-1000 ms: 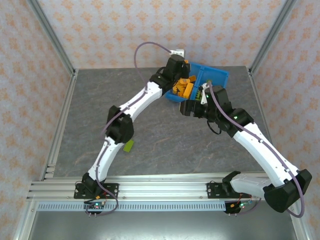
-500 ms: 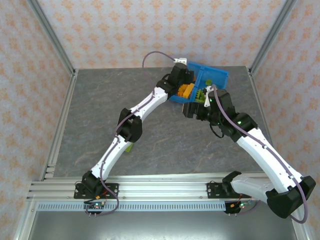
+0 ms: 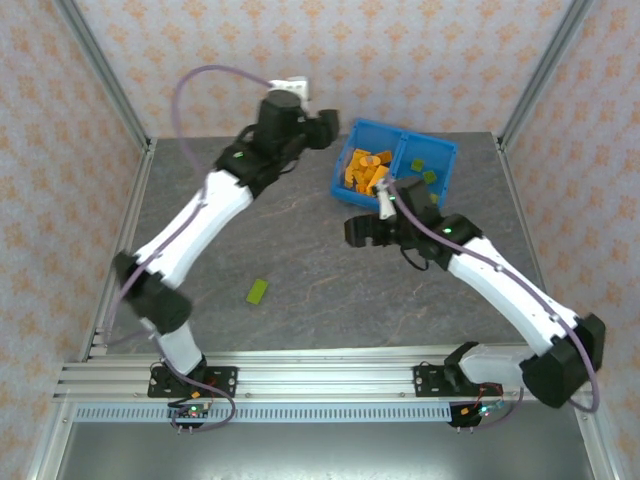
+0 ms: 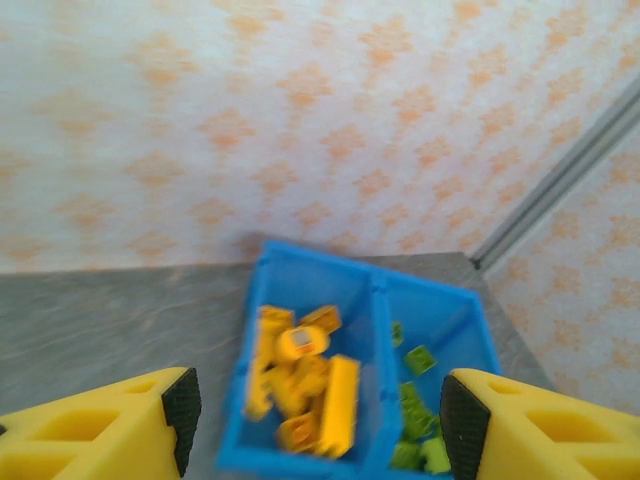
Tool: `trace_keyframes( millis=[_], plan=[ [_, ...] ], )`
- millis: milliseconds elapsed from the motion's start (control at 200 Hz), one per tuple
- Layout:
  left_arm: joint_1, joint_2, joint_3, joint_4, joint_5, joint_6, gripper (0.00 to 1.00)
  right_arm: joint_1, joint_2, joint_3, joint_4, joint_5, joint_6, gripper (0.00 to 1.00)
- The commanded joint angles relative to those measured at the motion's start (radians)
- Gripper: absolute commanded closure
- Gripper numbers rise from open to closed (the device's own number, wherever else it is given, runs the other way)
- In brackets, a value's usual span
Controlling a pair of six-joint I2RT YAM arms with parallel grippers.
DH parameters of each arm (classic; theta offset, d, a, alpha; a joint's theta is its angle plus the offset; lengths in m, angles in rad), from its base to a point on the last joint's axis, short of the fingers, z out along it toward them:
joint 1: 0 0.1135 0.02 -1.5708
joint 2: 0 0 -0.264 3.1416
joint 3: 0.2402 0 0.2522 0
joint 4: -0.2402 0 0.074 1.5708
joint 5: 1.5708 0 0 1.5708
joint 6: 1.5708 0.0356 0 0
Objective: Sort the legos into containers by color
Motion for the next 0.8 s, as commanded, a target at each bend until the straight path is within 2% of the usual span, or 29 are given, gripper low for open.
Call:
trace_keyframes(
  millis=[0, 110, 195, 285, 375, 510, 676, 796],
  plan=[
    [0.069, -0.148, -0.205, -0.25, -0.071, 0.026, 0.32, 0.136, 0.107, 0.057, 0.027, -0.037, -0.132, 0.05],
    [0.152, -0.333, -0.358, -0.432, -0.151, 0.044, 0.31, 0.255, 0.279, 0.134, 0.064, -0.009, -0.108, 0.05],
    [0.206, -0.474, -0.473, -0.518, -0.23, 0.048, 0.27, 0.305, 0.435, 0.233, 0.063, 0.038, 0.053, 0.05],
    [0.237, -0.619, -0.591, -0.55, -0.341, 0.054, 0.19, 0.338, 0.596, 0.355, -0.025, 0.097, 0.274, 0.07],
    [0.24, -0.751, -0.694, -0.535, -0.416, 0.052, 0.11, 0.391, 0.717, 0.469, -0.139, 0.165, 0.371, 0.07],
    [0.241, -0.898, -0.778, -0.519, -0.418, 0.098, 0.04, 0.459, 0.888, 0.686, -0.356, 0.269, 0.426, 0.01],
    [0.24, -1.012, -0.786, -0.583, -0.425, 0.18, 0.0, 0.495, 1.024, 0.828, -0.442, 0.264, 0.448, 0.01],
    [0.24, -1.108, -0.805, -0.584, -0.314, 0.253, 0.0, 0.502, 1.105, 0.916, -0.472, 0.236, 0.443, 0.01]
  ],
)
